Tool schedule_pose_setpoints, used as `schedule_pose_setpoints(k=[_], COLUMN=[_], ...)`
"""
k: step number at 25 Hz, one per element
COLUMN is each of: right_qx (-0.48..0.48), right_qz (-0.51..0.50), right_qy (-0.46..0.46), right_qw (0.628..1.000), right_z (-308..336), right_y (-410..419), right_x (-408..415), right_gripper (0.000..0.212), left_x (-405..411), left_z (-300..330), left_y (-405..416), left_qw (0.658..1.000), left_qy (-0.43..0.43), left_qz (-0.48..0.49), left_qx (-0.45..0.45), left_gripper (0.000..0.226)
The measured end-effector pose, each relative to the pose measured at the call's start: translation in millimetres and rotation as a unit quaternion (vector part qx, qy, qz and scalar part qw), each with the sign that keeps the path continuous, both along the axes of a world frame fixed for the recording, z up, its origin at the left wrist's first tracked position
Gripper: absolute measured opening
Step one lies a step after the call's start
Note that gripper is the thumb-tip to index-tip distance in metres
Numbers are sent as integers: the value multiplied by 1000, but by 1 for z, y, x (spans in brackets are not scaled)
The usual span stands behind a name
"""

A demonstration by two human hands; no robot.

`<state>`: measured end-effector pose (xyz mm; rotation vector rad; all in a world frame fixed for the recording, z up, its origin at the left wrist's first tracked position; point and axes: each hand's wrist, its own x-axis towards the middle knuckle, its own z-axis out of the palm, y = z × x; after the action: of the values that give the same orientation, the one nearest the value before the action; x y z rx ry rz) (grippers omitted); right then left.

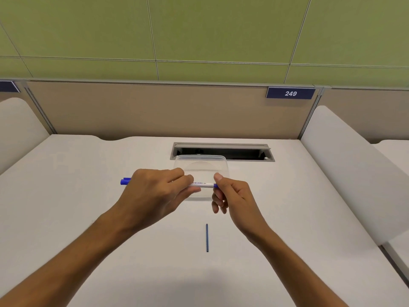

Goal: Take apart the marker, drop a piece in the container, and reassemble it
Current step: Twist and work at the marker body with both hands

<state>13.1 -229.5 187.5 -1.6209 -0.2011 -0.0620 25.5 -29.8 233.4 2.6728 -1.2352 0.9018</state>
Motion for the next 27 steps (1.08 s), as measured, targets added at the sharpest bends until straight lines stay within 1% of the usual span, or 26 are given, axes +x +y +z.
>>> schedule_pose_setpoints(k=[2, 4, 6, 8, 9, 11, 13, 16, 20, 22, 25, 27], right_qx=[-15, -45, -91, -146, -166, -180, -172, -134, -70, -66, -68, -79], right_qz=[11, -6, -46, -86, -95, -98, -94, -87, -87, -65, -25, -19], right_qy=[2, -30, -101, -184, -214, -241, -227, -169, -101, -69, -36, -40], right_qw=[1000, 999, 990, 968, 958, 949, 954, 973, 989, 993, 997, 996], right_z=[0, -1, -3, -6, -7, -8, -8, -7, -7, -7, -8, -8], right_y=[-3, -2, 0, 0, 0, -1, -1, 0, 1, 0, -2, -3], right_x=[0, -1, -2, -4, -4, -4, -4, -5, -2, 0, 0, -2], right_gripper=[50, 48, 41, 34, 31, 26, 24, 27, 47, 48, 48, 45], left_x=[0, 0, 0, 1, 3, 5, 5, 4, 2, 2, 1, 1], left_z=[-2, -4, -3, -1, 0, 0, 0, 0, -2, -4, -6, -7], left_y=[0, -1, -2, -2, -2, -1, 0, 1, -1, -1, -1, 0], left_qw=[1000, 1000, 996, 988, 984, 979, 981, 988, 998, 1000, 1000, 999], left_qy=[-2, 21, 71, 118, 133, 148, 142, 107, 42, 20, 18, 37], left_qz=[3, 2, -7, -16, -18, -22, -22, -18, -8, 0, 2, 0], left_qx=[4, -8, -47, -99, -120, -139, -132, -107, -39, -11, 8, 8], left_gripper=[30, 34, 38, 38, 37, 35, 35, 33, 32, 33, 33, 35])
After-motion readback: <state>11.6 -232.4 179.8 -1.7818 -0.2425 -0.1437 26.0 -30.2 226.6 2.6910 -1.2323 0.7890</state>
